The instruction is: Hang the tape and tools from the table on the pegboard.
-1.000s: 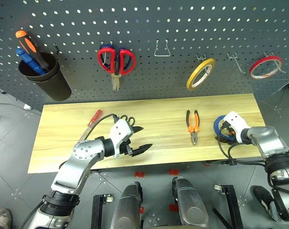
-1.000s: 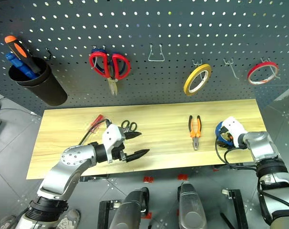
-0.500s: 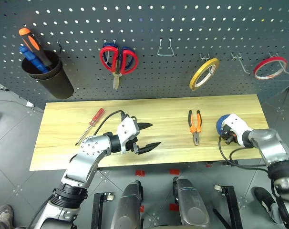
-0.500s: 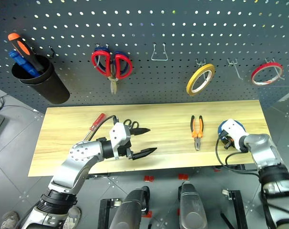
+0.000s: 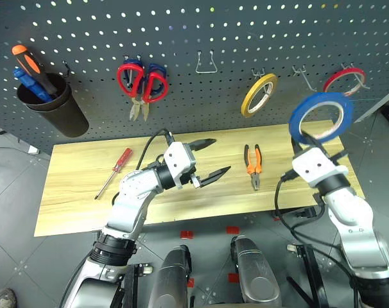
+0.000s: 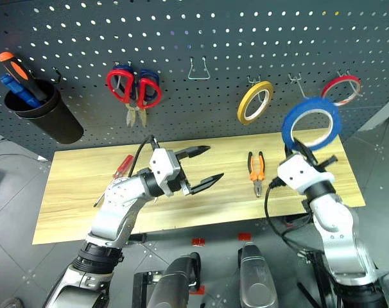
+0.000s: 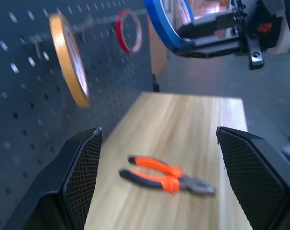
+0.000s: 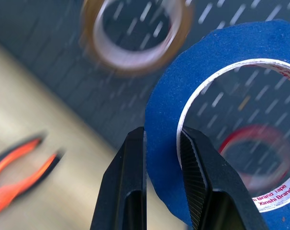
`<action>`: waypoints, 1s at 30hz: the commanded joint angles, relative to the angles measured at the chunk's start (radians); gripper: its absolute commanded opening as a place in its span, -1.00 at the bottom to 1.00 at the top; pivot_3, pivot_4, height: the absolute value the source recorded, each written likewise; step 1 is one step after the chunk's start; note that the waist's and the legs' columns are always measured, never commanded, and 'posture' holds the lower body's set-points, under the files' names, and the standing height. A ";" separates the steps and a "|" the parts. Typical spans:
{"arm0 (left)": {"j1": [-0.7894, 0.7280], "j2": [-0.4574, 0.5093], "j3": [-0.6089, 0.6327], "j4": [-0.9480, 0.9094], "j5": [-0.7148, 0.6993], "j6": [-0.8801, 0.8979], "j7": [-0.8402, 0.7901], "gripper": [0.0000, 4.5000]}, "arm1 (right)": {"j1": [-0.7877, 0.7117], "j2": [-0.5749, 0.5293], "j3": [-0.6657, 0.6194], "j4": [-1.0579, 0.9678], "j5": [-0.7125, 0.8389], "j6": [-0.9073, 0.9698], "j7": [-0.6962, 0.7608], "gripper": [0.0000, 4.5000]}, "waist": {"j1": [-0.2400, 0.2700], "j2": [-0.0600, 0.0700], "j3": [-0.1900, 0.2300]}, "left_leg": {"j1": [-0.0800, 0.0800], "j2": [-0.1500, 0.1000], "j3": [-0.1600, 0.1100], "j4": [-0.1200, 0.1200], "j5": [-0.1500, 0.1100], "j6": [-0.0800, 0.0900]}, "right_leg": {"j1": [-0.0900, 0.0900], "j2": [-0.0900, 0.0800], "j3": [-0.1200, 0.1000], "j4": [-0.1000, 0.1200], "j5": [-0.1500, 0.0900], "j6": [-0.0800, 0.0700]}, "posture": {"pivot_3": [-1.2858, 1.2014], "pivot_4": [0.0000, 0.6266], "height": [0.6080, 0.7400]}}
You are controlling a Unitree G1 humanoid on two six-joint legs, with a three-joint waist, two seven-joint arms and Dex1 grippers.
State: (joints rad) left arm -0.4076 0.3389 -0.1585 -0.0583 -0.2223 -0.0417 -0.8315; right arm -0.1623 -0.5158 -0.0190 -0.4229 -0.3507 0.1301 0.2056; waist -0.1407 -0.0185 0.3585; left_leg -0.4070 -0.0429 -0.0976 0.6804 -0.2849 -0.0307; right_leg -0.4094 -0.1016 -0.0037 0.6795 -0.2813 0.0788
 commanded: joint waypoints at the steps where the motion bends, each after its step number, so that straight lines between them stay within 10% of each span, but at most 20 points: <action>1: -0.029 -0.019 0.018 -0.009 0.000 -0.025 0.031 0.78 | -0.091 0.001 -0.024 0.083 0.030 -0.028 0.000 -0.70 | -0.001 0.000 0.000 | 0.000 0.000 0.000 0.000 0.001 -0.002 | 0.000 0.000 0.000 -0.001 0.000 0.000 | -0.20 -0.09 1.00; 11: -0.037 -0.024 0.024 0.004 0.000 -0.006 0.056 0.78 | -0.343 -0.003 -0.050 0.469 0.270 -0.088 0.168 -0.70 | -0.004 -0.001 0.000 | -0.002 0.001 0.005 0.000 0.002 -0.002 | -0.001 0.000 0.000 -0.002 0.000 0.000 | -0.19 -0.10 1.00; 22: 0.099 0.177 0.081 0.016 -0.005 0.021 -0.047 0.78 | -0.078 0.180 0.042 0.047 0.369 0.437 0.129 0.98 | -0.007 0.000 -0.003 | -0.002 0.003 0.003 -0.002 0.002 -0.002 | -0.006 0.002 0.003 0.000 0.000 0.000 | -0.19 -0.07 1.00; 30: 0.118 0.358 0.143 0.186 -0.005 -0.004 -0.159 0.78 | -0.258 0.519 0.052 0.141 0.322 0.963 -0.147 0.98 | -0.014 0.000 -0.008 | -0.002 0.002 0.011 -0.002 0.002 -0.002 | -0.013 0.004 0.015 0.002 0.001 -0.002 | -0.19 -0.06 1.00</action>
State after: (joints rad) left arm -0.2851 0.6856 -0.0362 0.1292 -0.2199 -0.0286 -0.9723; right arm -0.4015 -0.0109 0.0504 -0.3074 -0.0197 1.0262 0.1000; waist -0.1549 -0.0186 0.3505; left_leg -0.4094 -0.0405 -0.0862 0.6787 -0.2831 -0.0327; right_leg -0.4222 -0.0981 0.0114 0.6814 -0.2798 0.0764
